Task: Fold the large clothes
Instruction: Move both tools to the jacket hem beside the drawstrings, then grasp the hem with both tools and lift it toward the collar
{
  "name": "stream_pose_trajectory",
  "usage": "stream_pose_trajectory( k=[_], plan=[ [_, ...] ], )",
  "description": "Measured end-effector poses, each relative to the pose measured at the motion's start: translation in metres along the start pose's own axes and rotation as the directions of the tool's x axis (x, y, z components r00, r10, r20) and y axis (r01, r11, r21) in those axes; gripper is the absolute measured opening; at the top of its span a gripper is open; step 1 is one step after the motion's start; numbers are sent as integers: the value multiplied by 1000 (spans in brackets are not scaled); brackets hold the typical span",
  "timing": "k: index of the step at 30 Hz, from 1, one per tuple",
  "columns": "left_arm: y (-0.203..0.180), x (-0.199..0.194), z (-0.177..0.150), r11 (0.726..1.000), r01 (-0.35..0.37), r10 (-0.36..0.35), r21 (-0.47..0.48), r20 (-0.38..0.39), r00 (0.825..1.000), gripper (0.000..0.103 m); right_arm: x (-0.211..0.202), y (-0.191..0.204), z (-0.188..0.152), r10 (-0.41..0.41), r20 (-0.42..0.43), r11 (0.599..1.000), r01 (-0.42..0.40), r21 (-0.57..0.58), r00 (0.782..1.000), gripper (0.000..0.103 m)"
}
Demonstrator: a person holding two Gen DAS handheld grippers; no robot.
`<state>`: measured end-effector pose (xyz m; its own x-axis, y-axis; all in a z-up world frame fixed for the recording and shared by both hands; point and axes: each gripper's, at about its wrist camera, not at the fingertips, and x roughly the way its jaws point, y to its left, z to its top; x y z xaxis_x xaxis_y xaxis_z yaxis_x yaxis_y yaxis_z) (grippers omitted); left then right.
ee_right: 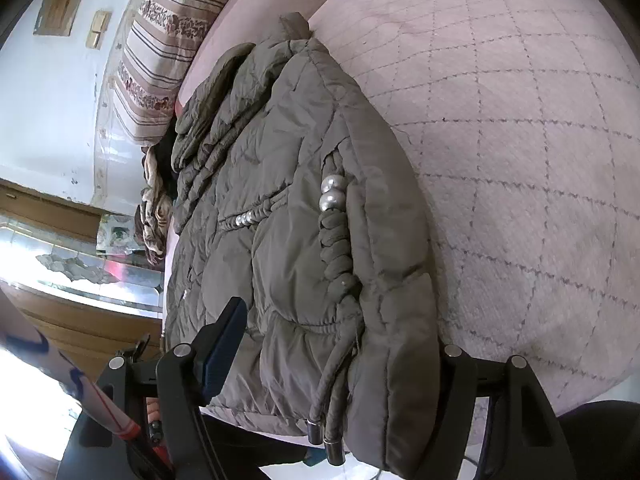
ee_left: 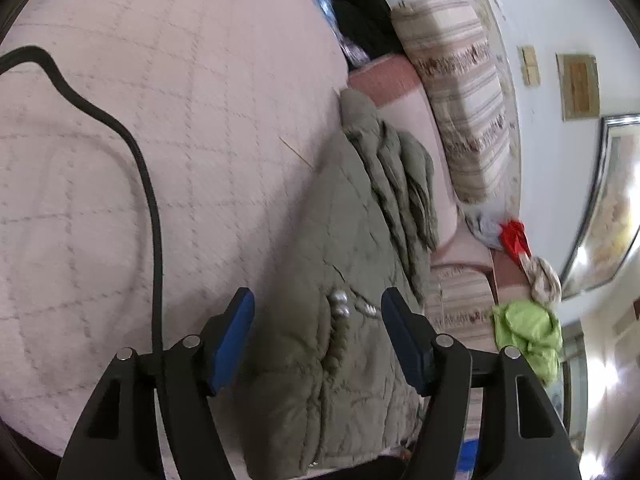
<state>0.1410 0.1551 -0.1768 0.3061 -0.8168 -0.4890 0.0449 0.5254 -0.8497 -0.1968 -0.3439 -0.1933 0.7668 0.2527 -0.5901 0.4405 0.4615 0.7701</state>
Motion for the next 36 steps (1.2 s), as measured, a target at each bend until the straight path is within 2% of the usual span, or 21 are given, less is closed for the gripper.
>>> stream_pose_trajectory(
  k=[4,6,9,11,14,19,21,22,23,24,25,27,29,36],
  plan=[
    [-9,14,-6,995,-57,62,78,-60,996,65,1,2,-1,-11,1,1000,11,-16,1000,77],
    [-15,23,-12,991,-57,69,117,-103,992,65,1,3,-2,-17,0,1000,17,-26,1000,78],
    [-27,37,-25,975,-96,127,201,-146,981,65,3,7,-3,-26,0,999,26,-37,1000,78],
    [-32,43,-36,965,-92,141,246,-188,972,65,3,9,-5,-21,-10,999,20,-37,1000,78],
    [-43,44,-55,933,-121,191,338,-183,964,65,7,13,-14,-1,-37,999,0,-48,999,75],
    [-46,46,-63,924,-175,239,341,-155,959,65,15,22,-21,-35,-45,996,31,-87,998,67],
    [-52,48,-66,907,-219,282,359,-134,950,63,18,25,-21,-39,-45,996,35,-83,998,62],
    [-55,49,-68,892,-259,322,370,-118,940,61,21,26,-21,-48,-44,996,45,-82,998,57],
    [-58,49,-69,876,-297,358,379,-101,928,50,23,28,-20,-63,-39,995,60,-80,997,51],
    [-62,51,-70,858,-332,394,391,-88,915,34,24,29,-21,-76,-33,994,73,-78,997,46],
    [-67,52,-71,838,-365,431,406,-82,899,27,26,31,-20,-95,-29,992,93,-80,995,37],
    [-73,45,-69,842,-366,427,396,-72,902,16,26,37,-19,-109,-22,991,107,-78,994,29],
    [-85,34,-69,840,-366,417,400,-45,908,14,20,48,-19,-117,0,989,116,-97,993,24],
    [-121,-9,-80,838,-332,362,433,14,932,13,-31,93,-28,-82,67,970,95,-224,994,20]
  ],
)
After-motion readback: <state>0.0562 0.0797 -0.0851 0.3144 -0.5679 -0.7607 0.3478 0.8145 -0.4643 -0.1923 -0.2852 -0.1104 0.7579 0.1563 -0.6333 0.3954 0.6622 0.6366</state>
